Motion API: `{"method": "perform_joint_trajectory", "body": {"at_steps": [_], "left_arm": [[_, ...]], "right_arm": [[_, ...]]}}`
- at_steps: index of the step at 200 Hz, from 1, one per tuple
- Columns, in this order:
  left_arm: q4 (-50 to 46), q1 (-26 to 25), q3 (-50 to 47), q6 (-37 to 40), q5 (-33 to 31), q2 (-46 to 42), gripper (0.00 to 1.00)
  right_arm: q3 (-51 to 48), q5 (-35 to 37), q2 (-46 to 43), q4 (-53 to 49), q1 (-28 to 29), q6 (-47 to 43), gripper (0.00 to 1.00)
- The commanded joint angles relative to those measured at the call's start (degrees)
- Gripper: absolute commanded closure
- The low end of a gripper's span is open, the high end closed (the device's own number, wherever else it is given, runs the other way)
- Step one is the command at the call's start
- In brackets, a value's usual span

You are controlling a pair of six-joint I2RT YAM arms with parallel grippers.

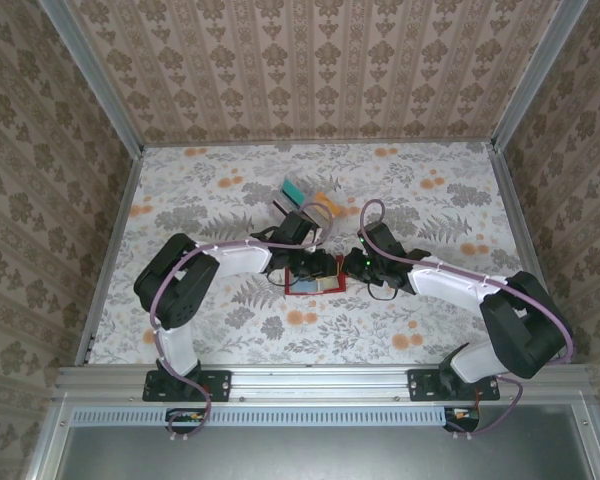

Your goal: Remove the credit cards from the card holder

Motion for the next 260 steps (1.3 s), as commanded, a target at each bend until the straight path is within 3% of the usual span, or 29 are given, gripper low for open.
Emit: {"method": "perform_joint_trajectory", "body": {"at_steps": [1,54,94,142,202,220,260], "left_arm": [[-1.8,-0.6,-0.5,0.9,-1.7,0.5,0.76],[-1.6,-0.8,-1.8,0.8,-2.4,-0.4,0.80],[-1.1,-1.0,-2.2,0.6,-2.3,-0.7,0.74],[0.9,-1.0,-4.5,-0.8,-2.8,-2.3,0.55],[4.6,-1.7,-7.1,-1.8,-1.8,-3.5,0.47],[4.4,-1.7,-7.4,-1.8,-2.4,-4.0,0.49],[3.7,-1.6,-8.2,-1.9,-3.6,-4.3,0.73]], "right_arm": [[0.7,-2.8,2.0,1.4,-0.2,-0.6,0.85],[2.1,-7.1,5.6,2.9,-0.1,-0.8,0.88],[1.7,-5.1,4.5,1.9,0.0,-0.8,0.86],[1.2,-3.2,3.2,2.1,0.0,-0.5,0.85],[0.9,-2.5,1.8,1.9,0.0,-1.0,0.83],[1.3,-3.9,2.6,2.2,0.2,-1.5,0.83],[3.2,-5.9,4.9,2.3,1.4,-2.5,0.85]]}}
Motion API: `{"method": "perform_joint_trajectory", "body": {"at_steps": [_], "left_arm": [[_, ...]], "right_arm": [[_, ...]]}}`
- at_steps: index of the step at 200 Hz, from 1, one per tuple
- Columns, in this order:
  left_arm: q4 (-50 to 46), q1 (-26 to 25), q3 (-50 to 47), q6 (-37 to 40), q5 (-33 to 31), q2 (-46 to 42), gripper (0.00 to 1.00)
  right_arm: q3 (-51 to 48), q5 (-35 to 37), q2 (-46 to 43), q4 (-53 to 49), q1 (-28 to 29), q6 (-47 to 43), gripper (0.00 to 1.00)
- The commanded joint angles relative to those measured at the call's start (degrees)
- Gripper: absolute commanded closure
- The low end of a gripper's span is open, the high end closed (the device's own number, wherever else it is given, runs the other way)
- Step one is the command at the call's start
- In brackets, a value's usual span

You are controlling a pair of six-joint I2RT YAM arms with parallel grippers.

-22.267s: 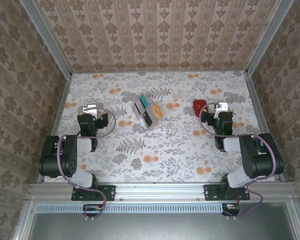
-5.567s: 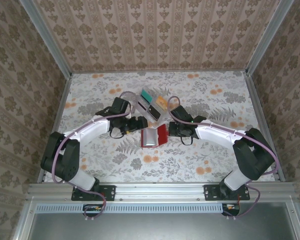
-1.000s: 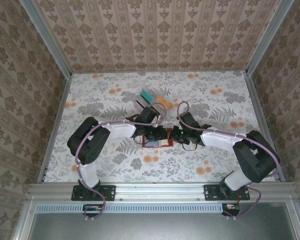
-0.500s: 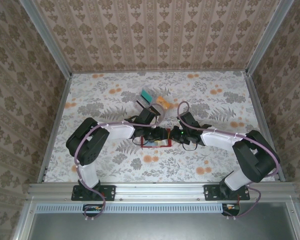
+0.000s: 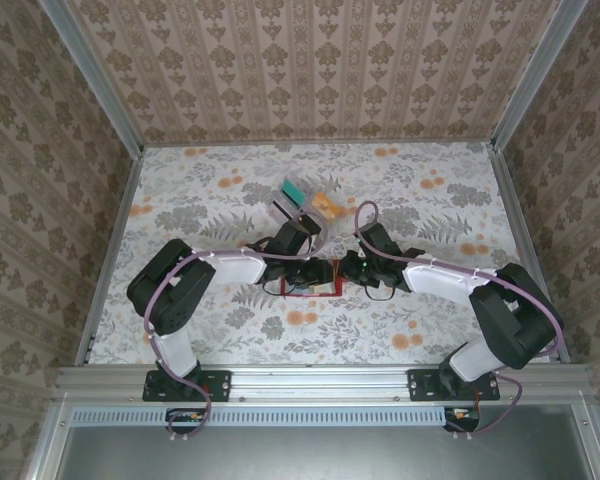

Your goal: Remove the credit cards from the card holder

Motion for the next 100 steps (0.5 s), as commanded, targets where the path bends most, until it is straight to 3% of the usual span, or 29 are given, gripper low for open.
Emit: {"method": "perform_joint_trajectory", "body": {"at_steps": [1,45,100], "left_arm": [[-1.1,-0.4,-1.1,0.2,0.1,-1.2,0.73],[-2.4,-0.3,-1.2,0.5,-0.7,-2.1,0.87],[-7.2,1.4,-1.6,1.2,-3.3,-8.1,0.85]], "right_arm": [[2.5,-1.5,1.6,0.9,1.0,-1.2,0.85],[4.4,-2.3,5.2,-0.3,1.9,-1.1,0.89],[5.8,-0.6,8.0,-3.1,1.9,-0.7,0.89]]}}
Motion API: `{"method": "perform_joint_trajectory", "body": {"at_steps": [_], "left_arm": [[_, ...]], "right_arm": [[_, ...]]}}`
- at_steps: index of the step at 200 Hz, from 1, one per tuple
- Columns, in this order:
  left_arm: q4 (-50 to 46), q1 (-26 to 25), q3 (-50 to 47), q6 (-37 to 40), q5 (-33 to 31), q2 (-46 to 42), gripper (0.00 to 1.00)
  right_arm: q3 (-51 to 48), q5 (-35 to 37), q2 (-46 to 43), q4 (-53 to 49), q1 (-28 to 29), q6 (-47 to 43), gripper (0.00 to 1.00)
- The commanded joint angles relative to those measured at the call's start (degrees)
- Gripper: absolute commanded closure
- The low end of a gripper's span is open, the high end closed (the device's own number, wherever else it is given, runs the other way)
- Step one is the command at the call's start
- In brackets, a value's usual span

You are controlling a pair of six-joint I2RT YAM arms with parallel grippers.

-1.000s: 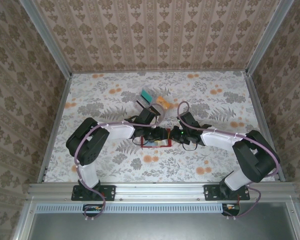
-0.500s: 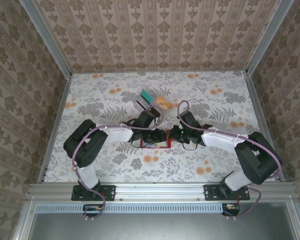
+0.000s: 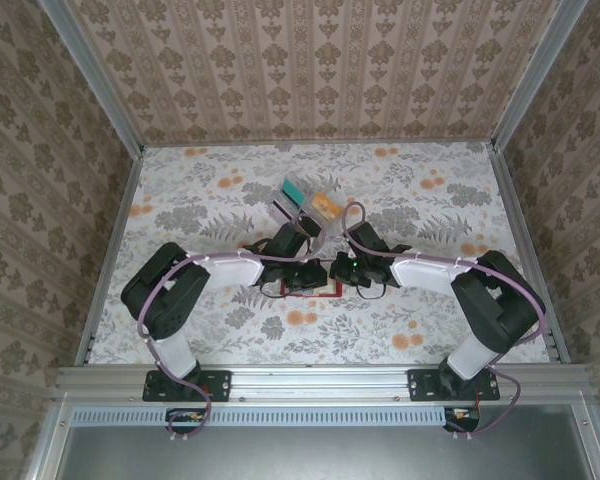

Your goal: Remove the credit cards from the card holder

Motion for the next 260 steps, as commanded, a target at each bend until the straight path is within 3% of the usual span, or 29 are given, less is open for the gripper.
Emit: {"method": "perform_joint_trajectory", "body": {"at_steps": [1,25,52,79,177,260], "left_arm": [[-4.1,1.4,-0.7,1.2,-2.3,-5.1,0.85],[-10.8,3.7,-0.9,1.6,-6.0,-8.9,0.71],[-17.2,6.0,-1.1,1.4,-10.1,-10.2,0.46],[-17.8,6.9,-1.2,0.9,-10.4,-9.8,0.40],[-14.8,7.0,-0.7,1.0,-5.8,-5.5,0.43],[-12.8,7.0,-0.4,2.7,-1.9,-5.6,0.52]], "right_arm": [[2.1,1.0,1.4,-3.2,0.3,-0.4,0.89],[2.6,2.2,2.1,-4.6,0.3,-0.2,0.89],[2.7,2.8,2.5,-5.1,0.3,-0.2,0.89],[2.9,3.2,2.9,-5.5,0.3,-0.3,0.89],[2.8,3.6,3.3,-5.8,0.3,-0.2,0.89],[3.7,4.0,6.2,-8.4,0.3,0.0,0.89]]}}
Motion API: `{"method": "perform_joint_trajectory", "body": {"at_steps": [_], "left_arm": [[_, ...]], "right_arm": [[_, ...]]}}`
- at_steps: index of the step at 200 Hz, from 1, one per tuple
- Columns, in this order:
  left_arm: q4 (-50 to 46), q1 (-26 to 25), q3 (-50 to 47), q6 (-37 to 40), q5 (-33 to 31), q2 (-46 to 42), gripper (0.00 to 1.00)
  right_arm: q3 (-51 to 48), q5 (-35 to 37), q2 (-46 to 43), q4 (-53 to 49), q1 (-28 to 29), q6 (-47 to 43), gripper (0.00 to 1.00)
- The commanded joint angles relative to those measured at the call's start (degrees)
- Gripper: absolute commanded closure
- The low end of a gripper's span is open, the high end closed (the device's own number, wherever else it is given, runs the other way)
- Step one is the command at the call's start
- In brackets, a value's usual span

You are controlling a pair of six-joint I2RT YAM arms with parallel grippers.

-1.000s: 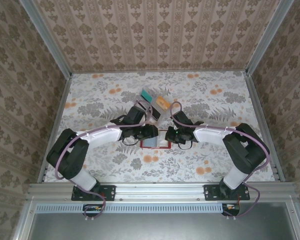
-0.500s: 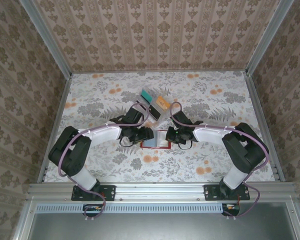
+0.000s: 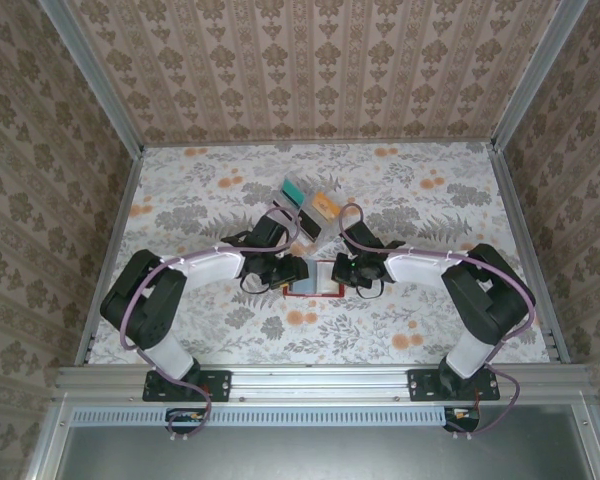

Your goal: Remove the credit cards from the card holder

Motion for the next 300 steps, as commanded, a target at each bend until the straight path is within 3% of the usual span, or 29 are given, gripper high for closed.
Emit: {"method": "perform_joint_trajectory", "body": {"at_steps": [1,62,121,195,227,262,300], "left_arm": [[1.0,0.2,0.2,1.4,2.3,-0.2,0.52],[5.1,-0.4,-0.9,0.2,3.0,-1.8,0.59],[11.0,-1.7,-1.0,-0.8,5.9,-1.7,0.58],[18.7,-5.8,2.6,-4.9,7.7,4.9,0.54],[17.0,-6.5,3.6,-4.5,5.8,6.4,0.51],[15.6,-6.1,2.9,-3.8,4.2,5.1,0.51],[12.8,-4.2,0.2,-2.5,2.0,-0.3,0.60]], "right_arm": [[0.9,1.5,2.7,-3.6,0.3,0.1,0.89],[1.0,1.4,4.0,-4.1,0.3,0.4,0.89],[0.7,1.3,2.6,-3.3,0.3,0.2,0.89],[-4.9,4.3,-9.2,1.8,-0.6,0.6,0.88],[-7.8,6.3,-14.1,3.6,-1.2,0.4,0.87],[-6.7,3.6,-13.0,4.5,-1.2,-0.5,0.87],[-3.6,-1.8,-8.6,5.5,-0.5,-1.7,0.87]]}}
